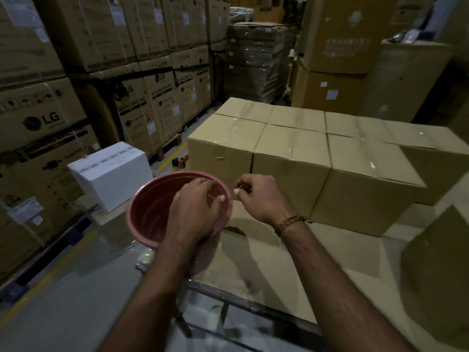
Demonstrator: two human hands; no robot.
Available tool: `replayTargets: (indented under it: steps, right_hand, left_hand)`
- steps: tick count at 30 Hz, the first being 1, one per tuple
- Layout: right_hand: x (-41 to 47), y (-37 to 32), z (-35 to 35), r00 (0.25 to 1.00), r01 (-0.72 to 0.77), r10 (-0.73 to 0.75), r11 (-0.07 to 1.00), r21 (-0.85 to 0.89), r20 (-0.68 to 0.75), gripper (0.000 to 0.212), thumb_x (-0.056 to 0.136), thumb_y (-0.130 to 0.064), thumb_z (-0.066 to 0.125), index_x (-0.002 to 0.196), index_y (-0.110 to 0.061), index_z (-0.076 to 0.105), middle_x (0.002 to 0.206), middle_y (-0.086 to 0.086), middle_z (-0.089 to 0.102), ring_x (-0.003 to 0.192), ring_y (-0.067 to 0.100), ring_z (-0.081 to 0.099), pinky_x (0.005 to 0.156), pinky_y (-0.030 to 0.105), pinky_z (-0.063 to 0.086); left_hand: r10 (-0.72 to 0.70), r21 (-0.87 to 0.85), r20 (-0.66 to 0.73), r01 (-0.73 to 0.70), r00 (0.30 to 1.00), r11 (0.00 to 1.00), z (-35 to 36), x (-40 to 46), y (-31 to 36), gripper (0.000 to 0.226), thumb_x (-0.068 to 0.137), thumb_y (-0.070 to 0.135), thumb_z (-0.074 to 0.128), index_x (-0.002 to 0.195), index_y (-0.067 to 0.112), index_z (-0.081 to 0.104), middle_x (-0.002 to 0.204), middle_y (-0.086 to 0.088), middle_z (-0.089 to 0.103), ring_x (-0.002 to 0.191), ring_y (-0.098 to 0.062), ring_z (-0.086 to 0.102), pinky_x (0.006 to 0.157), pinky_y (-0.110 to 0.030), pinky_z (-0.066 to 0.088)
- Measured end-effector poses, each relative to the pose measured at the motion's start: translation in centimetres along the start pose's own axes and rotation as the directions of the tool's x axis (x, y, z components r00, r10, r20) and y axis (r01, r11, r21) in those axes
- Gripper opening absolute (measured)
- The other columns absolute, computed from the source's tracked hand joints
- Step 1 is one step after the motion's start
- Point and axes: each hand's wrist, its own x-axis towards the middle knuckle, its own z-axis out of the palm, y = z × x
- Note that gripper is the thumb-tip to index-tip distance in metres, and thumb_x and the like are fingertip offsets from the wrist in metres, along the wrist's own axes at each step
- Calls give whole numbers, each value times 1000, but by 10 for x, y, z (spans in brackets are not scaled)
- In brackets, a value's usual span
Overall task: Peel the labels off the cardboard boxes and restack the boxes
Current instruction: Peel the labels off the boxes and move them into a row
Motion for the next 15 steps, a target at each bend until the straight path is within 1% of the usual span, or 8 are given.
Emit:
replayTargets:
  steps: [4, 8, 11, 15]
  right_hand:
    - [-30, 41, -48, 998, -22, 19, 999, -45, -65, 13, 98, -31, 67, 103, -25, 78, 93, -9, 76, 84, 11, 69, 79, 40, 63]
    - [-68, 87, -99, 995, -58, 48, 993, -104, -91, 15, 99, -33, 66, 106, -25, 77, 98, -7, 76, 88, 13, 70, 80, 40, 63]
    - [-100, 123, -137, 988, -110, 88, 978, -176, -130, 16, 99, -36, 66, 107, -26, 76, 99, -7, 76, 90, 15, 70, 79, 40, 62]
    - [-144, 172, -183, 967, -199, 149, 948, -248, -206, 14, 99, -33, 65, 105, -24, 75, 98, -5, 76, 90, 18, 70, 80, 40, 62]
  left_hand:
    - [56, -34, 10, -55, 998, 998, 24, -3, 59, 42, 96, 40, 70, 133, 20, 69, 133, -1, 67, 123, -25, 61, 103, -44, 51]
    - [103, -67, 21, -102, 994, 993, 52, -15, 126, 43, 97, 41, 69, 134, 18, 69, 133, -3, 68, 122, -25, 62, 102, -46, 52]
    - [141, -99, 57, -135, 988, 986, 76, -28, 177, 44, 97, 42, 69, 135, 19, 68, 135, -2, 67, 125, -23, 61, 104, -47, 51]
    - [185, -141, 87, -172, 979, 975, 106, -47, 240, 43, 98, 42, 68, 135, 20, 68, 136, 0, 66, 125, -22, 60, 103, -43, 51]
